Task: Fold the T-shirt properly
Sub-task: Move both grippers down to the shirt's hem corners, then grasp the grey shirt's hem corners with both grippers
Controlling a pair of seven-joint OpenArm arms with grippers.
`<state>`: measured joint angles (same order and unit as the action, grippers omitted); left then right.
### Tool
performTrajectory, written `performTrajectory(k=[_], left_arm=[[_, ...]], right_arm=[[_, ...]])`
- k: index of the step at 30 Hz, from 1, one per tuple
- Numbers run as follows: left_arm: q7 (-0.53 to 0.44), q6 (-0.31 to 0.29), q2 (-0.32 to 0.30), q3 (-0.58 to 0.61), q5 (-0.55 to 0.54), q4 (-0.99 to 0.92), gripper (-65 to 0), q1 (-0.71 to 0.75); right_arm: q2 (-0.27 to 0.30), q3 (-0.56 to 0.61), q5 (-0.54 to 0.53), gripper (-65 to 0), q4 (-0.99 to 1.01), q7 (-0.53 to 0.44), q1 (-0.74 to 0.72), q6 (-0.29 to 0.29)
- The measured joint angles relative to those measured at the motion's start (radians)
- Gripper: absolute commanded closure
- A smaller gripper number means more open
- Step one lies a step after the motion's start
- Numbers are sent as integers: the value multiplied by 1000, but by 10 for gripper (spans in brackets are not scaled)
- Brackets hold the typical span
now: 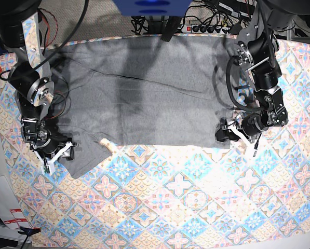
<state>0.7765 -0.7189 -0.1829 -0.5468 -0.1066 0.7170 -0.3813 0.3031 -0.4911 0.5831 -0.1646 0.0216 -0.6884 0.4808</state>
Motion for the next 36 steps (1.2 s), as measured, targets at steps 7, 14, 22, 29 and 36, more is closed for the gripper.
performTrajectory(k=[7, 14, 22, 29, 36], left_arm=[[0, 0, 0, 0, 1, 0, -345, 0], [0, 8, -15, 101, -2, 3, -345, -1], [-11, 16, -14, 107, 3, 6, -193, -1], [-7, 26, -11, 107, 13, 6, -84, -1], [-7, 26, -12, 107, 13, 6, -81, -1]], right_arm=[[0, 2, -7, -347, 2, -13, 35, 0], [0, 14, -18, -228, -2, -34, 55, 0], [5, 79, -18, -76, -7, -33, 55, -7], [5, 73, -19, -15, -12, -29, 56, -6], [-6, -23, -21, -15, -68, -26, 93, 5]])
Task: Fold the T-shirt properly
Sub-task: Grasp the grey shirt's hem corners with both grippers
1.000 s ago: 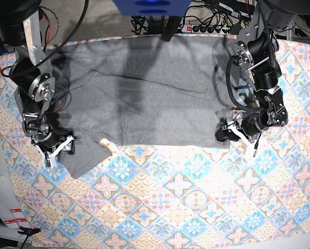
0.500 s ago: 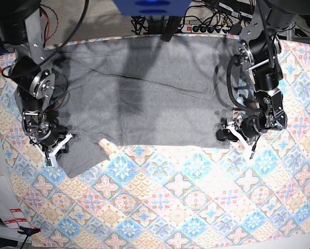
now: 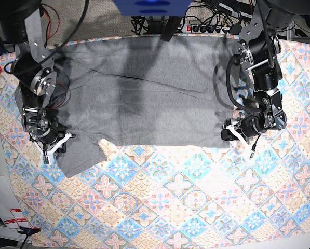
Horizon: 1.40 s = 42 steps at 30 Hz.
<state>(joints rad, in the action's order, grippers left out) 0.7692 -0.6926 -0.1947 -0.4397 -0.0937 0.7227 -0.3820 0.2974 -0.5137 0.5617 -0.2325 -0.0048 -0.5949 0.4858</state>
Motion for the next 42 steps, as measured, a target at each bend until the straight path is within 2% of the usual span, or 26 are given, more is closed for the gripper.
performTrajectory(k=[6, 9, 11, 13, 21, 26, 31, 33, 38, 40, 42], left_arm=[[0, -2, 0, 0, 0, 0, -71, 3], [30, -3, 11, 4, 14, 54, -69, 14], [47, -1, 29, 6, 27, 109, -69, 35], [57, 0, 46, 6, 35, 176, -69, 69], [78, 0, 56, 6, 32, 405, -69, 212], [80, 0, 56, 6, -42, 526, -69, 287], [88, -4, 45, -20, -50, 537, -80, 269], [87, -3, 45, -45, -49, 538, -125, 235], [82, -3, 48, -47, -56, 537, -368, 163], [77, -3, 52, -39, -58, 480, -405, 124], [75, -1, 53, -24, -55, 356, -399, 68]], right_arm=[[-15, -37, 8, -15, -270, 99, 141, 9], [-60, -40, 18, -16, -443, 166, 218, 8], [-82, -39, 14, -17, -525, 197, 247, 60], [-98, -38, 15, -17, -573, 234, 251, 84], [-123, -39, 15, -17, -631, 240, 256, 103], [-126, -42, 18, -17, -646, 249, 309, 105], [-145, -42, 14, -18, -726, 240, 323, 104], [-151, -36, 11, -19, -743, 235, 329, 105], [-150, -38, 16, -19, -743, 249, 345, 104], [-150, -38, 14, -19, -741, 246, 341, 105], [-150, -38, 15, -19, -740, 241, 339, 105]])
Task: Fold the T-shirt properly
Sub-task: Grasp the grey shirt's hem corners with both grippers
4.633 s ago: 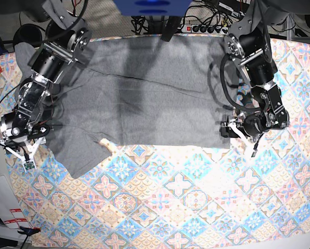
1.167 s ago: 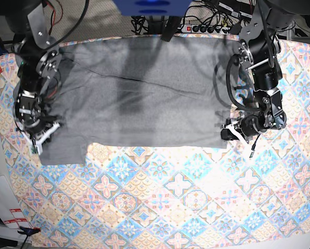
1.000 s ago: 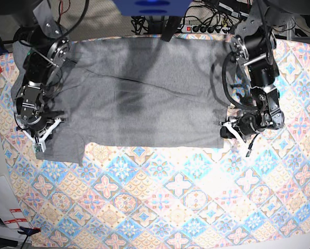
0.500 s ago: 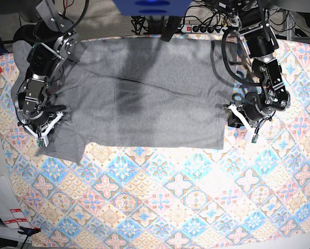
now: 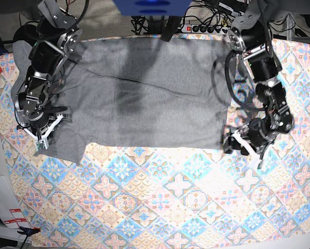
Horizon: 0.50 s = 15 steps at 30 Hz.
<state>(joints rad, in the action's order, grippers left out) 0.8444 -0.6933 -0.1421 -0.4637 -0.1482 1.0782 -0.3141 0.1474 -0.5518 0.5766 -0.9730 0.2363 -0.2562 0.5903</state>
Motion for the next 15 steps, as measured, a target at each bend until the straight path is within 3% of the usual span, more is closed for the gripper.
performTrajectory(k=[3, 9, 15], left_arm=[[-10, 0, -4, 5, 6, -211, -368, -80], [-241, 9, -31, 58, -1, -521, -357, -190], [-323, -3, -16, 176, -21, -671, -351, -238]], right_arm=[[0, 0, 0, -19, -1, -2, 3, 0], [0, 0, 1, -19, -1, 4, 9, 0], [0, 1, 0, -19, -1, 2, 8, 0]])
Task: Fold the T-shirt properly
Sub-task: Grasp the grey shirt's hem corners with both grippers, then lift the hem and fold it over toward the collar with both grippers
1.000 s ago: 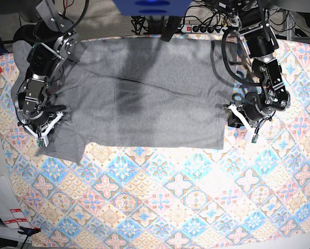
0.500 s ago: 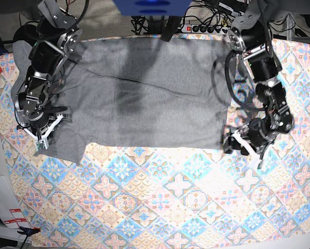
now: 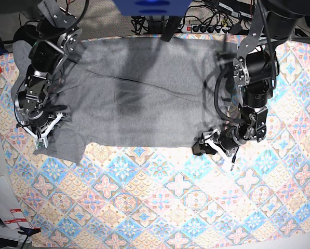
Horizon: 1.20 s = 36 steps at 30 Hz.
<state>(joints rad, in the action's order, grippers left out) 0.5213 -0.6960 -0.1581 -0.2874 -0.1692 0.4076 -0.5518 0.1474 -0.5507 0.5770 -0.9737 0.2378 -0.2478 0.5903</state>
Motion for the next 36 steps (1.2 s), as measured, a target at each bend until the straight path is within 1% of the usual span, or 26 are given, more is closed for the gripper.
performTrajectory(k=[2, 3, 4, 5, 8, 9, 11, 14, 17, 20, 22, 23, 25, 28, 29, 30, 33, 34, 36], left_arm=[[-7, 0, 4, 1, -6, 0, -349, 4], [-15, 0, 6, 1, -7, 0, -336, 7], [-18, 0, 6, 4, -7, 0, -307, 10], [-17, 0, 6, 5, -3, 0, -263, 12], [-21, 0, 6, 5, -5, 0, -97, 34], [-24, 0, 6, 5, -6, 0, -64, 40], [-23, -8, 6, 5, 11, 0, -65, 46], [23, -8, 6, 5, 38, 5, -63, 33], [22, -11, -5, 2, 9, 5, -63, 40], [41, -22, -26, 2, -8, 5, -63, 43], [87, -22, -30, 2, -10, 33, -63, 46], [126, -19, -31, 3, -8, 66, -63, 54], [170, -11, -36, 3, -9, 167, -63, 100], [290, -8, -45, 3, 2, 394, -64, 198], [339, -2, -43, 3, 22, 488, -66, 239], [365, 3, -44, 5, 26, 566, -68, 275], [402, -8, -42, 10, 15, 763, -69, 351], [402, -6, -42, 10, 14, 800, -69, 364], [402, -5, -43, 10, 15, 816, -69, 373]], right_arm=[[0, 0, 0, -19, 0, 2, -1, 0], [0, 0, 0, -19, 0, 1, -2, 0], [0, 0, 0, -19, 0, 0, -2, 0], [0, 0, 0, -19, 0, 0, -2, 0], [0, 0, 0, -18, 0, 0, -2, 0], [0, -1, 0, -16, 0, -1, -2, 0], [0, -2, 0, -15, -1, 0, -1, 0], [-13, -3, 3, -15, -48, 7, 2, -1], [-44, -5, 3, -15, -130, 3, 1, 0], [-57, 1, 0, -15, -183, 0, -4, 0], [-61, 1, -1, -15, -190, 14, -3, 2], [-62, 1, -1, -15, -190, 37, 3, 1], [-61, -4, 0, -15, -191, 48, 27, 2], [-65, -10, 5, -15, -211, 68, 56, 4], [-66, -10, 2, -15, -230, 67, 65, 7], [-66, -7, -1, -15, -253, 63, 71, 6], [-84, -8, -4, -15, -338, 53, 98, 2], [-92, -8, -8, -15, -361, 51, 115, 3], [-111, -19, -1, -15, -391, 64, 145, 5]])
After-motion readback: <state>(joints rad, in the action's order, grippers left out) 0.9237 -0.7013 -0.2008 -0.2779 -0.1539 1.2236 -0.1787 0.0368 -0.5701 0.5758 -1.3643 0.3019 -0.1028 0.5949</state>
